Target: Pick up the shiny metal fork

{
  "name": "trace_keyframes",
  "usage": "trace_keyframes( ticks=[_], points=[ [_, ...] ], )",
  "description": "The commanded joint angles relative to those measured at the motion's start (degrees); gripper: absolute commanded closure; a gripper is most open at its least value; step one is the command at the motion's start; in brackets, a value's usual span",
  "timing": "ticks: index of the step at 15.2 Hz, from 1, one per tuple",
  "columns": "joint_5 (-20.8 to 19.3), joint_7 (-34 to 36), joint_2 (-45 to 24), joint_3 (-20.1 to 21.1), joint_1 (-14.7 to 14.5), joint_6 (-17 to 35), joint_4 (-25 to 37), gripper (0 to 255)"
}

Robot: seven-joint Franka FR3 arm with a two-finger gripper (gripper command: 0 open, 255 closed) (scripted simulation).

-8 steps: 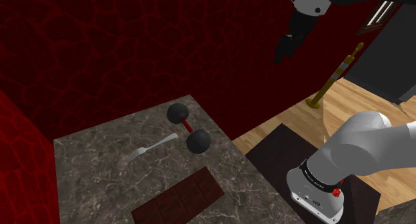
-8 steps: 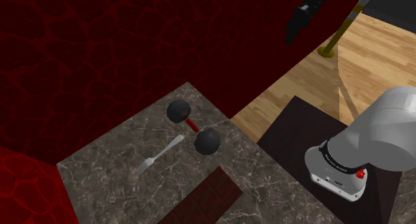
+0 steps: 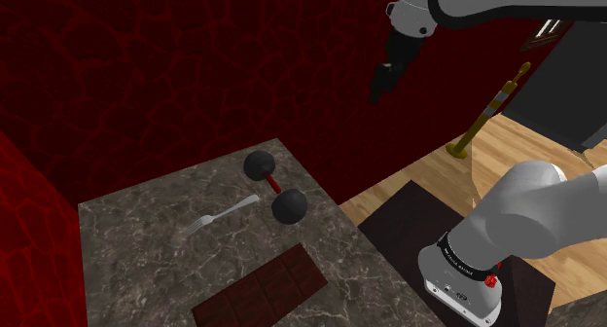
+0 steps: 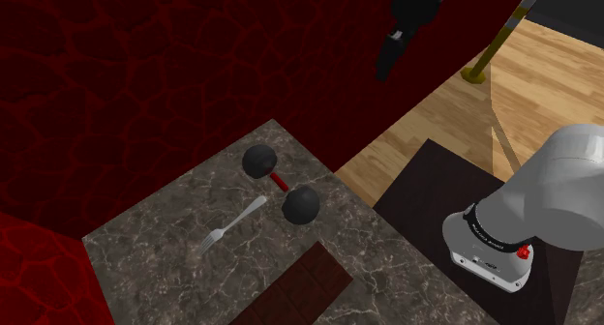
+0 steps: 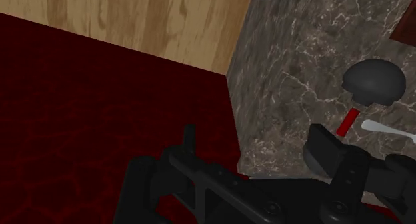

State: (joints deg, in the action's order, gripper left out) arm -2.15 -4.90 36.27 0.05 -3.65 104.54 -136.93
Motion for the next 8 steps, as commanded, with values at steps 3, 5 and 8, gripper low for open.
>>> trace_keyframes(
  ticks=[3, 5, 8],
  points=[
    [0.97, -1.04, -5.36, 2.0, -2.63, 6.16, -0.25, 0],
    [1.35, -1.53, -8.24, 3.06, -3.87, 8.85, 0.19, 0],
    [1.72, -2.23, -12.68, 4.7, -5.62, 12.67, 1.17, 0]
  ],
)
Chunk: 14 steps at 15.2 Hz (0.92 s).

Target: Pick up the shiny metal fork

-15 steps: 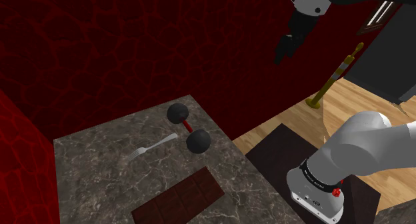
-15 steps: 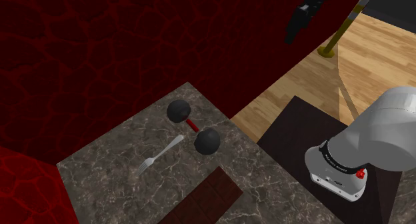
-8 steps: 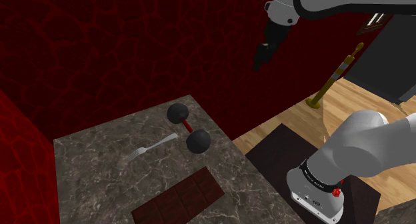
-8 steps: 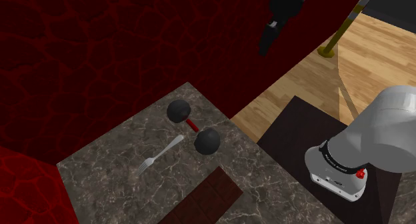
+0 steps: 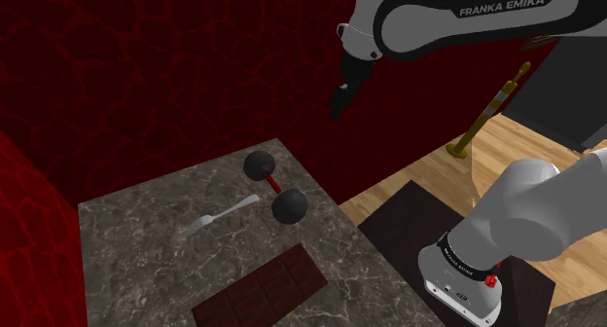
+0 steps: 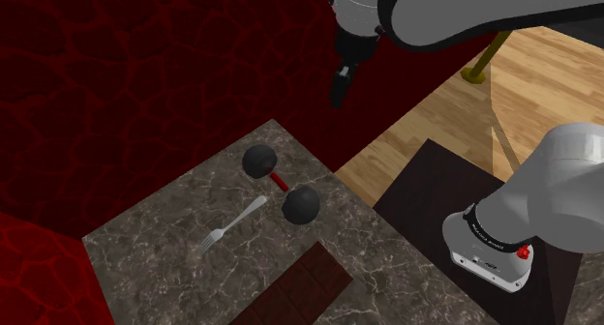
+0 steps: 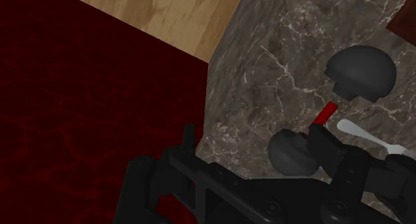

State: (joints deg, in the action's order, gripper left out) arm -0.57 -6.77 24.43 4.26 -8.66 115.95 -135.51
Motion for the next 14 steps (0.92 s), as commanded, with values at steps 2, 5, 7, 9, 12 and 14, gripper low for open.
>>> trace_keyframes(
  ticks=[2, 5, 7, 9, 12, 14],
  points=[
    [0.25, -0.79, -3.85, 1.62, -1.71, 3.67, 0.61, 0],
    [0.15, -1.33, -8.45, 3.35, -3.25, 7.04, 2.18, 0],
    [-0.11, -1.61, -11.54, 4.53, -4.23, 9.13, 3.4, 0],
    [-0.56, -1.81, -14.65, 5.7, -5.17, 11.08, 4.75, 0],
    [-1.6, -1.94, -19.33, 7.44, -6.55, 13.75, 7.01, 0],
    [-2.54, -1.91, -22.47, 8.54, -7.49, 15.35, 8.67, 0]
  ],
)
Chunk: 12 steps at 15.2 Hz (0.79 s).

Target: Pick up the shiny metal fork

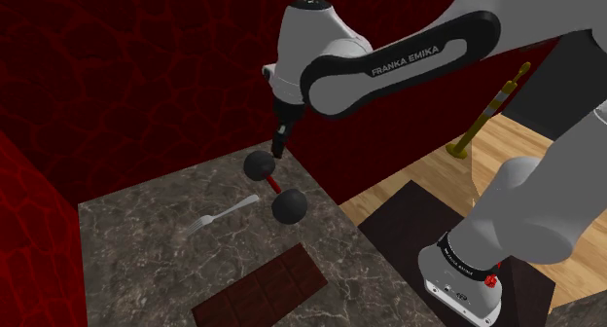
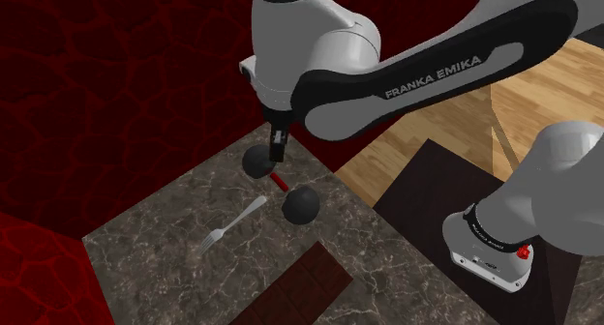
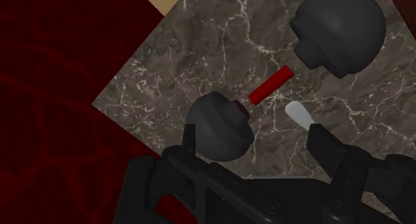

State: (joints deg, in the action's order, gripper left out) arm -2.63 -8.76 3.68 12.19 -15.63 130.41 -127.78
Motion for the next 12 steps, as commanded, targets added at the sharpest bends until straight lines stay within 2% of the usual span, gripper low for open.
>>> trace_keyframes(
  ticks=[1, 12],
  points=[
    [-1.04, 0.12, -3.29, 1.14, -1.0, 1.64, 1.81, 0],
    [-9.38, 1.4, -20.51, 5.17, -7.77, 7.38, 13.11, 0]
  ],
)
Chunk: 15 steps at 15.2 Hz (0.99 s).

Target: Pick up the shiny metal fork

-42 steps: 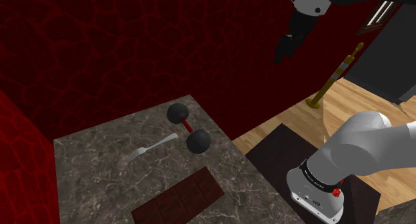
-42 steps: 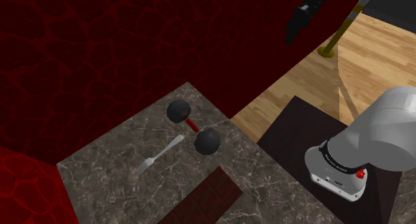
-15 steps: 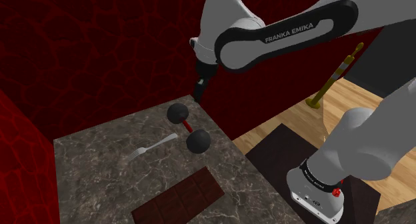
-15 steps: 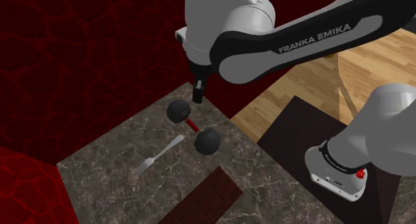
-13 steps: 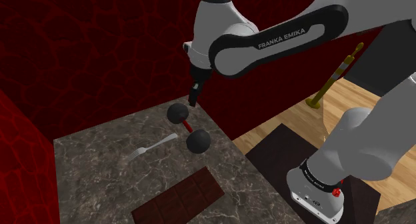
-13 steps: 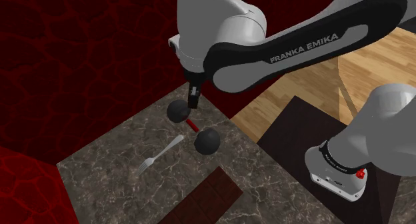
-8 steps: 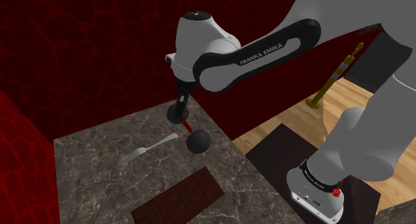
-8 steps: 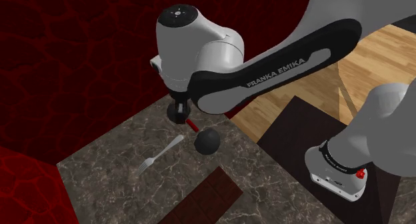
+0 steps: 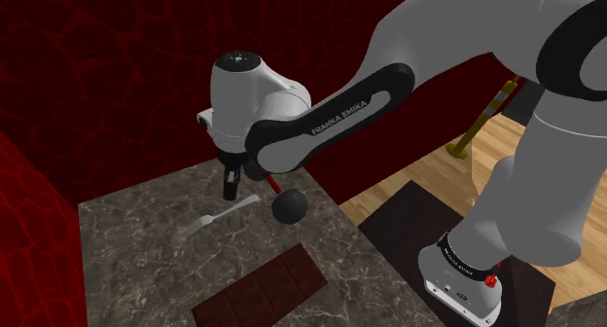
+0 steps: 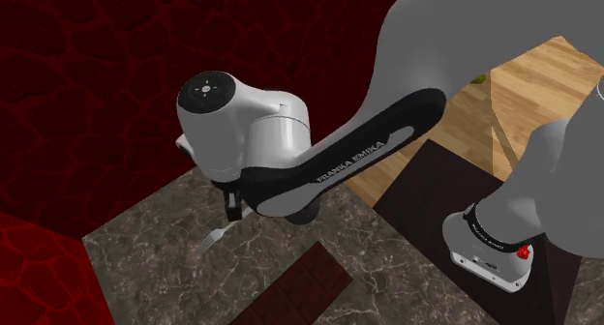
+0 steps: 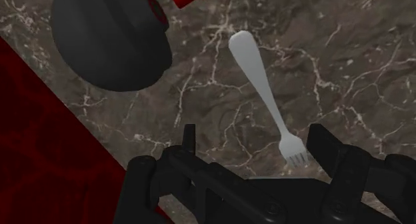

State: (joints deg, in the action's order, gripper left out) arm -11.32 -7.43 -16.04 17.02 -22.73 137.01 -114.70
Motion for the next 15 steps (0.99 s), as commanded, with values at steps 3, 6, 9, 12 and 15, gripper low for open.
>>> trace_keyframes(
  ticks=[3, 6, 9, 12, 15],
  points=[
    [-3.21, 0.32, -5.4, 0.83, -3.04, 1.63, 3.6, 0],
    [-5.38, 0.37, -9.49, 1.09, -5.36, 2.18, 6.97, 0],
    [-6.22, 1.01, -10.96, 0.56, -5.72, 3.87, 6.67, 0],
    [-7.07, 1.67, -12.49, 0.0, -6.11, 5.52, 6.5, 0],
    [-7.52, 2.01, -13.31, -0.32, -6.33, 6.37, 6.44, 0]
  ],
)
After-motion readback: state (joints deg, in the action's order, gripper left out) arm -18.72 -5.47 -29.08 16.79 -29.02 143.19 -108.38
